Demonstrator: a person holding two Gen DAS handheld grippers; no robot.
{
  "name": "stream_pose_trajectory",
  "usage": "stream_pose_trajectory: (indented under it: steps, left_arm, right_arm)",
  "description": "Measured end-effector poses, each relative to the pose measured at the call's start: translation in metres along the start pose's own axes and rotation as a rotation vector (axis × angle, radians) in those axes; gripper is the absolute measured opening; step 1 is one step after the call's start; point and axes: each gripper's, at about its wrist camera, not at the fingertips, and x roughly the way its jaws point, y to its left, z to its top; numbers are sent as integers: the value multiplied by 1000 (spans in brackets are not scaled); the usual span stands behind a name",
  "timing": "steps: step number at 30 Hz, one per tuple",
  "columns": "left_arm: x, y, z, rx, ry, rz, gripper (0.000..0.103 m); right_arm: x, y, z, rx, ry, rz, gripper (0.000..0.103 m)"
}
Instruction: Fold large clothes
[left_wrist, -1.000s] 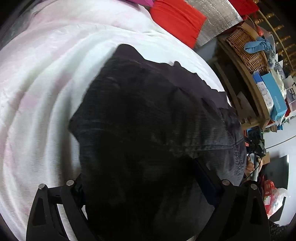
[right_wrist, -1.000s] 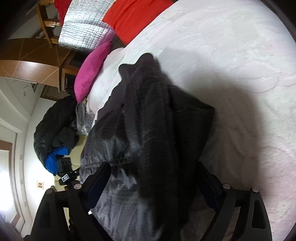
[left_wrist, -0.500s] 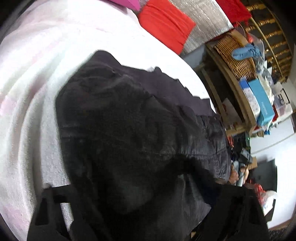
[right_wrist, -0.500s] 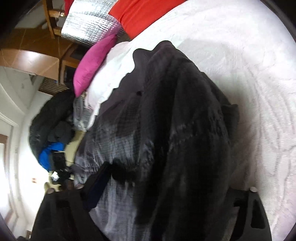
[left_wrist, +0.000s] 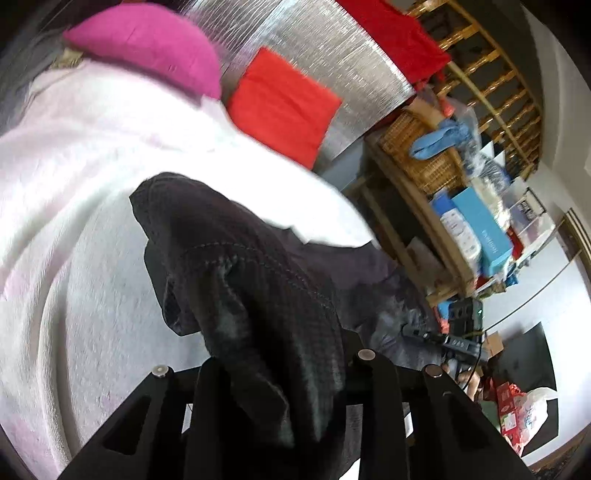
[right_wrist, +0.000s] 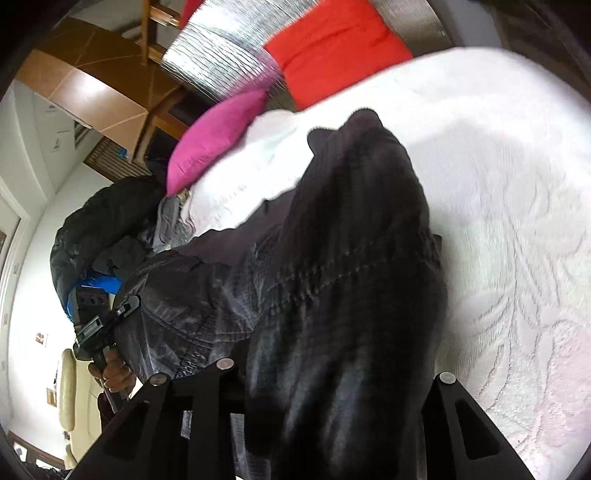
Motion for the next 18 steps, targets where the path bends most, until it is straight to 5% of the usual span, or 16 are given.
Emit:
stream_pose_trajectory:
  steps: [6,11,16,18]
  left_arm:
    - [-3,-10,6,18,-89,-39,28]
    - [31,41,0,-123,54,144,31]
    - [41,79,-5,-229,148,224,59]
    - [45,88,-10,-239,193,298,75]
  right_arm:
    - [-26,14,3,-9,-107,3,33]
    - [-26,-25,6,88,-114,-89,33]
    - [-4,-73,0,238,-13,-108,37]
    - [-5,-75,-2,270,3,-101,51]
